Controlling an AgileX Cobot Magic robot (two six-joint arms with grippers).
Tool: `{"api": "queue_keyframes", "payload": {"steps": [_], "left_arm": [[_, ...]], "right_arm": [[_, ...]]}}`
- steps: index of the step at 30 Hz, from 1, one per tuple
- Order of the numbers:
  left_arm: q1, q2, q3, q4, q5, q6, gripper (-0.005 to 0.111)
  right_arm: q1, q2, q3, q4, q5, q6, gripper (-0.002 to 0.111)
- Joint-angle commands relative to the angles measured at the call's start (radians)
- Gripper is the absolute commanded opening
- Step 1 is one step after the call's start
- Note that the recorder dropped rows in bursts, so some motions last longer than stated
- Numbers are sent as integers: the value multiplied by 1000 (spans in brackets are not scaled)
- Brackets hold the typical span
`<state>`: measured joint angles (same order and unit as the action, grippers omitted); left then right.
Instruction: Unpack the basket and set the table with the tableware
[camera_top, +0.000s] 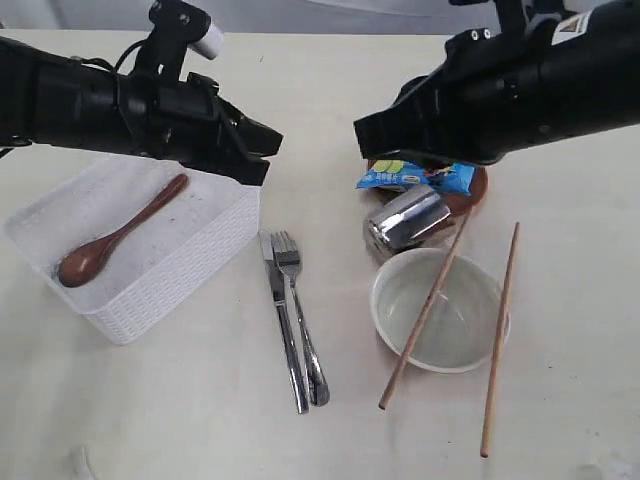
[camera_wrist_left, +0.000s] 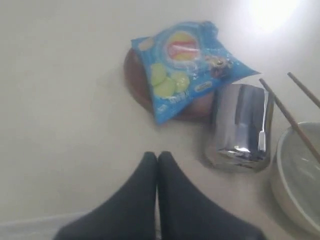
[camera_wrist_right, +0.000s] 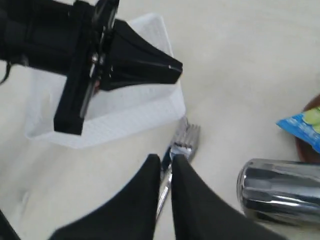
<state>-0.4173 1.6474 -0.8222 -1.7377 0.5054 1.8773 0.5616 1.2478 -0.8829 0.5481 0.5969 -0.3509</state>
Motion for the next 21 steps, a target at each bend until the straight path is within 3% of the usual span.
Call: {"api": "queue_keyframes", "payload": {"steps": [1,4,6,13,17,21], "left_arm": [[-4,-2,-6,-7,55,-46,0],[-4,-2,-6,-7,108,-63,0],[-4,2,-6,-7,106,-92,0],[-4,9,-6,-1,128,-129,0],[-4,9,-6,-1,130,-134,0],[-4,9,-6,-5,130,-152,0]], "right_arm": [[-1,-7,-99,-403,195,305,29],[-8,-10,-133,-752,338,562,37],[-74,-10,-111,-828,398,610,36],[-508,-29,51,-372,324,360,32],[-548,-116,54,-172,343,228,32],[-473,-147,70,-105,377,199,33]]}}
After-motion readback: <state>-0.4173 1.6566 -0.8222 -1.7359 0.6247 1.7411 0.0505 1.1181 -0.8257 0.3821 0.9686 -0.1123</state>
